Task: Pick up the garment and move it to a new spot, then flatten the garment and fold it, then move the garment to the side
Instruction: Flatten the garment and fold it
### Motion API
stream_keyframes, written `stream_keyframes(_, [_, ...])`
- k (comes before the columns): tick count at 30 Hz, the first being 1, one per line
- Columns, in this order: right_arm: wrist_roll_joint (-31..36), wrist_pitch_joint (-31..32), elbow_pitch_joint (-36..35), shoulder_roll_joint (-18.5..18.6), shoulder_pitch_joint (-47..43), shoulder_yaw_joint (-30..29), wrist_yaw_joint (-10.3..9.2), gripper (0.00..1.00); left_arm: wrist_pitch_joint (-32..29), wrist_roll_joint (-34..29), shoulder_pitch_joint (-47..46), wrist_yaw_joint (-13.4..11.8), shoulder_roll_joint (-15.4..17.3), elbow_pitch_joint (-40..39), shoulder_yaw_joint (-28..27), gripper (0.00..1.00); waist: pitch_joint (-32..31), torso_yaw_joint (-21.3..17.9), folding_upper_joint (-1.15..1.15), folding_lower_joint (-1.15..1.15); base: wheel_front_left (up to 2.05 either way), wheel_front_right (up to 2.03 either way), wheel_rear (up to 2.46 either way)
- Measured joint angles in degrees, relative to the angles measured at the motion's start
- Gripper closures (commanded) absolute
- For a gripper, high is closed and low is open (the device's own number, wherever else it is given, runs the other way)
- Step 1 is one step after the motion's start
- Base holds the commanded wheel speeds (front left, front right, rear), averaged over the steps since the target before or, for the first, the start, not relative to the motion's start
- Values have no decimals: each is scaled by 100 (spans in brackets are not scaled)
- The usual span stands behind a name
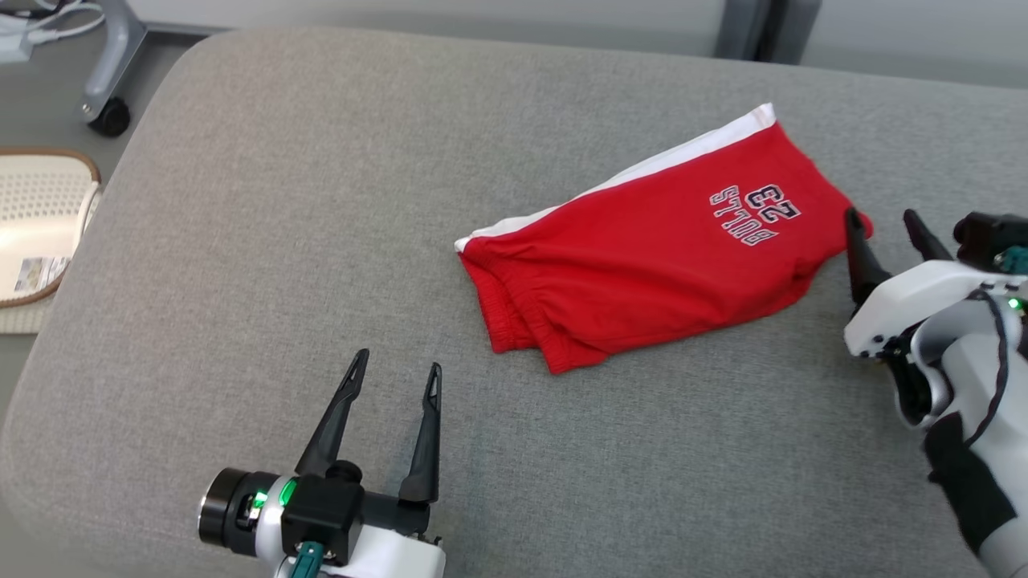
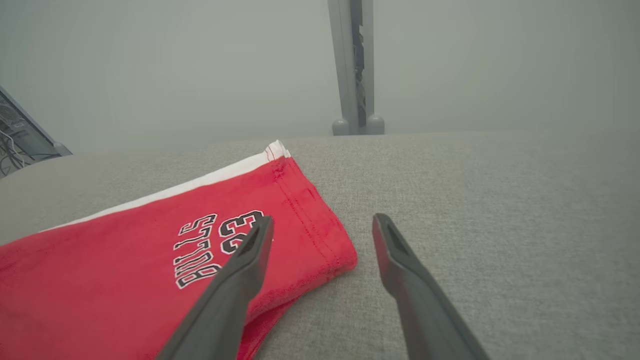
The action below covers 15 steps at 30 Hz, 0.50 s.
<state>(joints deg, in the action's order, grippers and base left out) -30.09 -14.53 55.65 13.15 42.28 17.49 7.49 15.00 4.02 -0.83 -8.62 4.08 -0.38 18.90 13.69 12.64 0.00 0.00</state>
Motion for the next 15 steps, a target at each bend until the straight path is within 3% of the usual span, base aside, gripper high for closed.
stream_keyframes(7, [-107,250,836,292,666,177,0,0,0,0,-186,78,-67,40,131,0,335,209,0,0,0,0,0])
stream_keyframes(14, [-191,617,1326,288,1029,391,0,0,0,1,-355,101,-97,64,196,0,609,403,0,0,0,0,0])
stream_keyframes(15, [-222,666,1340,280,1063,427,-1,9,0,1,-363,101,-98,68,200,0,627,423,0,0,0,0,0])
